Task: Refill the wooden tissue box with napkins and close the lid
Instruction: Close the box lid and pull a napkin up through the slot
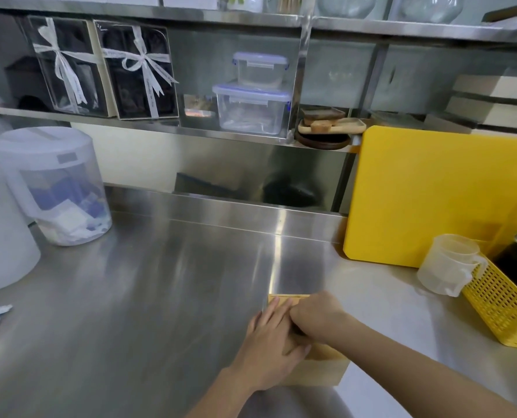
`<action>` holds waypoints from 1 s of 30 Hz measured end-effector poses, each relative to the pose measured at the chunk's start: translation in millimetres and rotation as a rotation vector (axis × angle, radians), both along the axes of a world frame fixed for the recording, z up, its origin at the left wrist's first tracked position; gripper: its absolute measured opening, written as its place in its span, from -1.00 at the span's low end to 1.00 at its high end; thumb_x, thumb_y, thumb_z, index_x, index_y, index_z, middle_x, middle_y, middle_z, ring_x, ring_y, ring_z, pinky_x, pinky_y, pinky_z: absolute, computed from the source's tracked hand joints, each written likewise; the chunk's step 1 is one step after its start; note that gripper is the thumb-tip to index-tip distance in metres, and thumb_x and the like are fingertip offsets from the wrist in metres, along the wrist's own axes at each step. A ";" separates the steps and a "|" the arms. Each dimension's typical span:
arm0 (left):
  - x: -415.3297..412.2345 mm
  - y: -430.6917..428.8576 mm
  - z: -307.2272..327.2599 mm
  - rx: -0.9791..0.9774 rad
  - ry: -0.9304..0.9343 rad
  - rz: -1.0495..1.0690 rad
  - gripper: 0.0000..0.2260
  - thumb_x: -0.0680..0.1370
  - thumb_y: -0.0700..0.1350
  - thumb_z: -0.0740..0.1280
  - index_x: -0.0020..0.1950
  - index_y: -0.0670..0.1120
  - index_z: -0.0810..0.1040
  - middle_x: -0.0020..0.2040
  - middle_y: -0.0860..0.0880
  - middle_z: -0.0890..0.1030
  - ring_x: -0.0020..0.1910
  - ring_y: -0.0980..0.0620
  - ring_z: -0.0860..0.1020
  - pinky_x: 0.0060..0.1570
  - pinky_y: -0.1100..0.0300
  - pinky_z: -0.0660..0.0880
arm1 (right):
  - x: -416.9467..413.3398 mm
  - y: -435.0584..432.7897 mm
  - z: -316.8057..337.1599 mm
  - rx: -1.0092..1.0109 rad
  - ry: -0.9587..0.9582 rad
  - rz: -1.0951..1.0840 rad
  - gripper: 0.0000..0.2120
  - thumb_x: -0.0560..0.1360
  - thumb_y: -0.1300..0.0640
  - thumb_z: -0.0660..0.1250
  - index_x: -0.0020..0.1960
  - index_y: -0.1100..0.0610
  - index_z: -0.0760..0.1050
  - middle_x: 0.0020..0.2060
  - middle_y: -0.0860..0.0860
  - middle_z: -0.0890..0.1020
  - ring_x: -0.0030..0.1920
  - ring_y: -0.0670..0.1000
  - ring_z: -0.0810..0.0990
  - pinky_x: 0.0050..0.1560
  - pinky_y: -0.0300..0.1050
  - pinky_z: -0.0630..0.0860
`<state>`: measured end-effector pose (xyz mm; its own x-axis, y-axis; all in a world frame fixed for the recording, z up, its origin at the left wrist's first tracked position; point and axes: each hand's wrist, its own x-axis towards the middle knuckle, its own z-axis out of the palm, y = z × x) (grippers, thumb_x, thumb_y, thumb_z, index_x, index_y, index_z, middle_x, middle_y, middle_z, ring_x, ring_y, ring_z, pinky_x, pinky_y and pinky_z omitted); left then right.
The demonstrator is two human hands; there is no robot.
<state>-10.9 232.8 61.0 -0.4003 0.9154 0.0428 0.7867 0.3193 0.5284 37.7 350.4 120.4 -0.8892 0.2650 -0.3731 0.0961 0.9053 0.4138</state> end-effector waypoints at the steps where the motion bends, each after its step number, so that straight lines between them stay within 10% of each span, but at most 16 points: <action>1: 0.3 -0.4 1.2 -0.005 -0.003 -0.003 -0.40 0.50 0.24 0.06 0.49 0.03 0.11 0.54 0.15 0.00 0.44 0.27 -0.23 0.46 0.08 -0.09 | 0.8 1.3 -0.1 -0.010 0.010 -0.002 -0.77 0.60 0.23 0.12 0.16 0.25 0.48 0.06 0.13 0.66 0.04 0.17 0.62 0.01 -0.02 0.52; 17: 2.2 -3.3 4.5 0.004 0.000 -0.012 -0.40 0.53 0.22 0.13 0.51 0.06 0.05 0.54 0.19 0.00 0.48 0.23 -0.19 0.43 0.10 0.05 | -3.0 -5.3 -17.2 0.137 -0.178 -0.041 -0.79 0.54 0.25 0.26 0.16 0.18 0.53 0.11 0.07 0.62 0.13 0.10 0.57 0.16 -0.11 0.49; 30: 4.7 -3.5 7.4 -0.015 -0.060 -0.029 -0.46 0.53 0.19 0.12 0.48 0.10 0.12 0.54 0.21 -0.04 0.46 0.26 -0.25 0.46 0.04 0.07 | 13.2 0.9 -7.8 0.012 0.100 0.057 -0.76 0.60 0.19 0.11 0.10 0.21 0.53 0.01 0.12 0.68 -0.01 0.19 0.64 -0.20 -0.07 0.36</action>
<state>-6.2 229.3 68.5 -0.3752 0.9269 0.0051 0.7625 0.3055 0.5703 50.9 351.3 112.6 -0.9357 0.2169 -0.2784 0.0861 0.9053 0.4159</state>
